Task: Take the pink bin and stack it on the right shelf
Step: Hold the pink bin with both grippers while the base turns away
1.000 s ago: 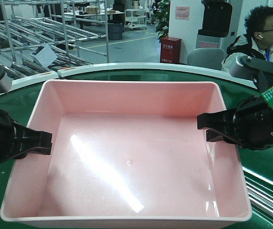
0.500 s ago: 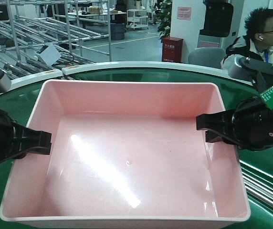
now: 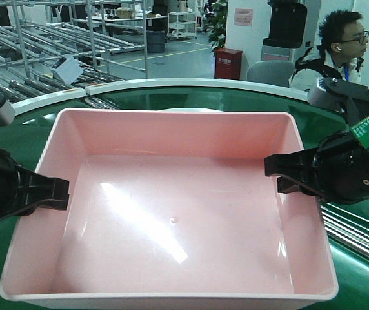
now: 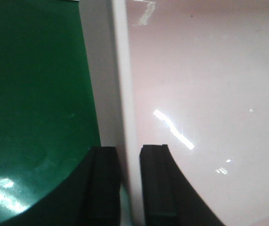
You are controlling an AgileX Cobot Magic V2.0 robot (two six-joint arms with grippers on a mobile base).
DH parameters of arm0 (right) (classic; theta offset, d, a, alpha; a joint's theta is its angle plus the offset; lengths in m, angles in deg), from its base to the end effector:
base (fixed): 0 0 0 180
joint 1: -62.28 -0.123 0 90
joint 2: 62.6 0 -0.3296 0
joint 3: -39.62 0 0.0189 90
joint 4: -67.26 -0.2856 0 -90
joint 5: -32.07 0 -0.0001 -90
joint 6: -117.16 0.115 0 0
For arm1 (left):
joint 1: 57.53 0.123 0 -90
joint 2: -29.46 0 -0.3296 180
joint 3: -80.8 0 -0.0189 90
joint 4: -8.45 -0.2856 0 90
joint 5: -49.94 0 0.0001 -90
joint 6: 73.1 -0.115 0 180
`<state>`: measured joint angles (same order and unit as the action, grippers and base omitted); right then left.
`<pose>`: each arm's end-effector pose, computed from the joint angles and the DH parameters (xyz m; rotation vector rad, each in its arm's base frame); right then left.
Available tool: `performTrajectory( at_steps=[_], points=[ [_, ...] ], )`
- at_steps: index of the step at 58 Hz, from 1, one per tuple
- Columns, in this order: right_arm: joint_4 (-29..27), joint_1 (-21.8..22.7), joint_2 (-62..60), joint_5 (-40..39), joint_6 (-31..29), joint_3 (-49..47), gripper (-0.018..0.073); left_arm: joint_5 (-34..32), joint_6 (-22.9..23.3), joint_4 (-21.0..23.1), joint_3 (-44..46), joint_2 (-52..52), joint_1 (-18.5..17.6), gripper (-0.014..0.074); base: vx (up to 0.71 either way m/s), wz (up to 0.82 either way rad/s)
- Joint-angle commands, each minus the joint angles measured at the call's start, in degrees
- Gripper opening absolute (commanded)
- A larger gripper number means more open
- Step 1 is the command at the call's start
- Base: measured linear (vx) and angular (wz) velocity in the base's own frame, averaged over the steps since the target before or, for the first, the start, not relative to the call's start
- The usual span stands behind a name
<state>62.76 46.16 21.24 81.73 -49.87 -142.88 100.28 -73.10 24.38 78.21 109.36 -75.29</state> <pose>0.3159 0.0985 0.4371 -0.0363 2.3091 0.3571 0.2847 -0.1167 0.4287 0.2621 2.3149 -0.4942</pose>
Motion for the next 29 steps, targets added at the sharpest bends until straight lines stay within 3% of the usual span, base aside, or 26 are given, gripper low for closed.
performTrajectory(
  at_steps=[1,15,29],
  points=[
    [-0.4,0.2,-1.9,-6.2,-0.7,-2.2,-0.0008,-3.2,-0.9,2.3,1.8,-2.0,-0.2,-0.0001,-0.28,-0.03],
    [-0.4,0.2,-1.9,-6.2,-0.7,-2.2,-0.0008,-3.2,-0.9,2.3,1.8,-2.0,-0.2,-0.0001,-0.28,-0.13],
    [-0.4,0.2,-1.9,-6.2,-0.7,-2.2,-0.0008,-2.7,-0.9,2.3,1.8,-2.0,-0.2,-0.0001,-0.23,-0.37]
  ],
)
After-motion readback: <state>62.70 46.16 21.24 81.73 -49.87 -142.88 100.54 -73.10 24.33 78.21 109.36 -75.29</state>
